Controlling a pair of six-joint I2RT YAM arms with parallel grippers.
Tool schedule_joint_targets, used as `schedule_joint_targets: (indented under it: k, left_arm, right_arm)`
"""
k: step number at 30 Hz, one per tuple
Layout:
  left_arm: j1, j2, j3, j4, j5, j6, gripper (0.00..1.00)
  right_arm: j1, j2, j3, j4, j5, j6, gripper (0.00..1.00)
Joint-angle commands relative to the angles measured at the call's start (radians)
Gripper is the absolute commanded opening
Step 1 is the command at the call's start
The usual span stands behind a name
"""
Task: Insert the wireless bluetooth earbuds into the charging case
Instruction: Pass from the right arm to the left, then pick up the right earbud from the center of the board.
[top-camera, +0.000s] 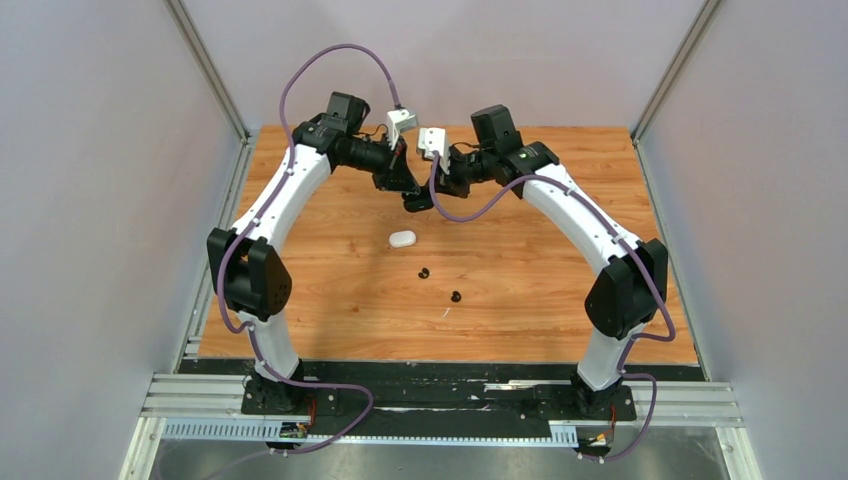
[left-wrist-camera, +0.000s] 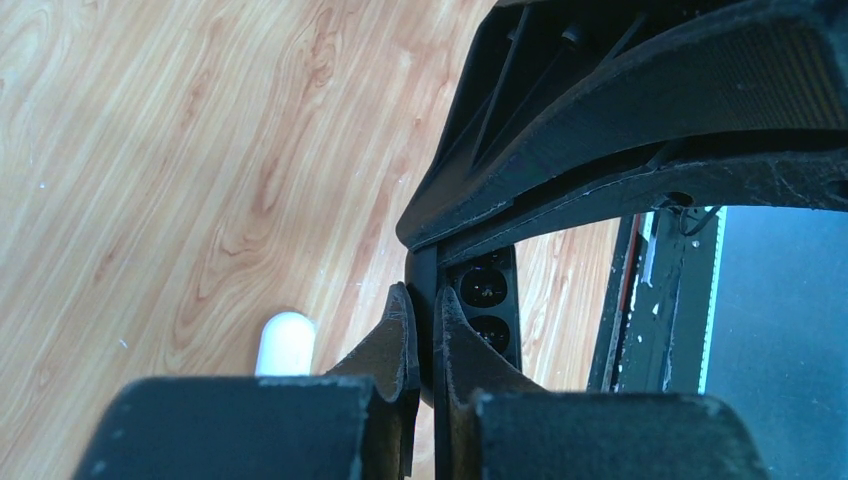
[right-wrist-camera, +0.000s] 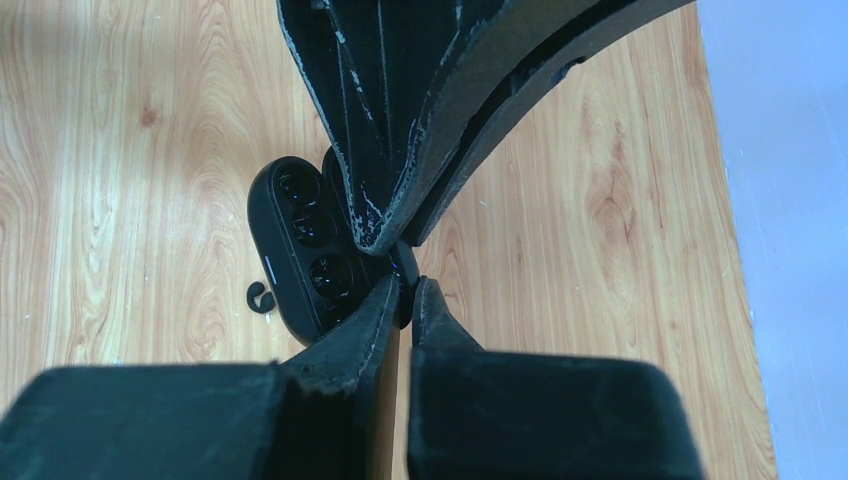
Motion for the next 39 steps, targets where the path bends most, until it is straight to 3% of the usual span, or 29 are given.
schedule_joint_targets:
  k: [1, 4, 7, 15, 20, 25, 31, 35, 39]
  left_arm:
    - [0.003, -0.043, 0.035, -0.017, 0.090, 0.044, 0.00]
    - [0.003, -0.055, 0.021, 0.004, 0.083, 0.046, 0.00]
    - [0.004, -0.071, 0.005, 0.034, 0.069, 0.051, 0.00]
    - [0.002, -0.166, -0.050, 0.110, -0.052, 0.200, 0.00]
    - [-0.005, -0.236, -0.120, 0.195, -0.125, 0.351, 0.00]
    - [-0.022, -0.311, -0.221, 0.260, -0.194, 0.478, 0.00]
    - [-0.039, -0.320, -0.255, 0.294, -0.227, 0.472, 0.00]
    - [-0.047, -0.321, -0.267, 0.315, -0.246, 0.457, 0.00]
    - [-0.048, -0.339, -0.287, 0.331, -0.274, 0.445, 0.00]
  right_arm:
    - [0.006, -0.001, 0.004, 0.045, -0.013, 0.006, 0.05]
    - [0.005, -0.001, 0.006, 0.056, -0.006, 0.022, 0.13]
    - [0.005, -0.004, 0.010, 0.069, 0.012, 0.035, 0.31]
    - [-0.028, -0.037, 0.043, 0.219, 0.177, 0.209, 0.54]
    - [-0.106, -0.052, 0.035, 0.283, 0.160, 0.413, 0.59]
    - [-0.191, -0.083, -0.020, 0.290, -0.036, 0.573, 0.64]
    - [-0.225, -0.129, -0.144, 0.290, -0.227, 0.630, 0.67]
    - [-0.225, -0.170, -0.259, 0.280, -0.252, 0.591, 0.66]
    - [-0.219, -0.228, -0.457, 0.219, -0.234, 0.357, 0.60]
